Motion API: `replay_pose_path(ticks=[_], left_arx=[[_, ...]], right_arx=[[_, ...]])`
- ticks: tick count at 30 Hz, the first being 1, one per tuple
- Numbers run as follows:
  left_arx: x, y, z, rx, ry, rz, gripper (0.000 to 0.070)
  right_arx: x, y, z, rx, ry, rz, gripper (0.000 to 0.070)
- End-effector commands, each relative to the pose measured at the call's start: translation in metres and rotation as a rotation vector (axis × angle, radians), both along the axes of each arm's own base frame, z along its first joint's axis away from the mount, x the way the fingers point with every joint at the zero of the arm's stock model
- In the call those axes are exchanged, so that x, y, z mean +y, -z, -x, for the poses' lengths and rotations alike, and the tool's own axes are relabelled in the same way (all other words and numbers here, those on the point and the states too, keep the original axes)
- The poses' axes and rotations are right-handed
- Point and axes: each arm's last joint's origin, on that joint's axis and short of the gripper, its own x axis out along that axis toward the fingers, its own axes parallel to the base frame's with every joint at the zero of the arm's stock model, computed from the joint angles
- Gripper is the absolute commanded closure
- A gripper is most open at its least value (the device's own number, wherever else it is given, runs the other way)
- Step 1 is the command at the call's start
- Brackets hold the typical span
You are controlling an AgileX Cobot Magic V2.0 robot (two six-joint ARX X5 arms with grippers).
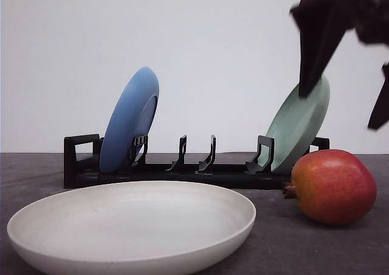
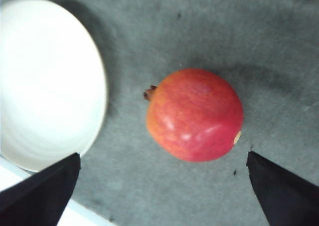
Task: Place pomegranate in white plate
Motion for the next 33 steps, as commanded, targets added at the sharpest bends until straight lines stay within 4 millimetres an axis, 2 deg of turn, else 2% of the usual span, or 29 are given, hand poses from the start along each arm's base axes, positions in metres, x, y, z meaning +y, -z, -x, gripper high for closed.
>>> replay_pose_path(ticks=[1,6,11,30,31,33], left_arx=[[0.006,-0.005,0.002,0.003,0.000,0.049,0.0000],[0.027,-0.007,0.007,-0.007,-0.003,0.115,0.0000],[0.037,-0.007,0.009,0.002,-0.017,0.151,0.0000],[0.040,-0.004,0.009,0.019,-0.026,0.130,0.0000],[0.040,-0.004,0.009,0.019,-0.026,0.129,0.0000],[0.040,-0.004,0.009,0.019,-0.026,0.129,0.0000]], right_arx=[[0.005,0.006,-0.009,-0.004,-0.048,0.021,0.0000],[0.009,0.027,-0.025,0.017,-0.065,0.089,0.0000],[0.013,0.042,-0.036,0.024,-0.080,0.092,0.0000],[0.019,0.072,-0.048,0.119,-0.105,0.088,0.0000],[0.019,0.072,-0.048,0.120,-0.103,0.088,0.0016],[0.019,0.072,-0.047,0.128,-0.100,0.086,0.0109]])
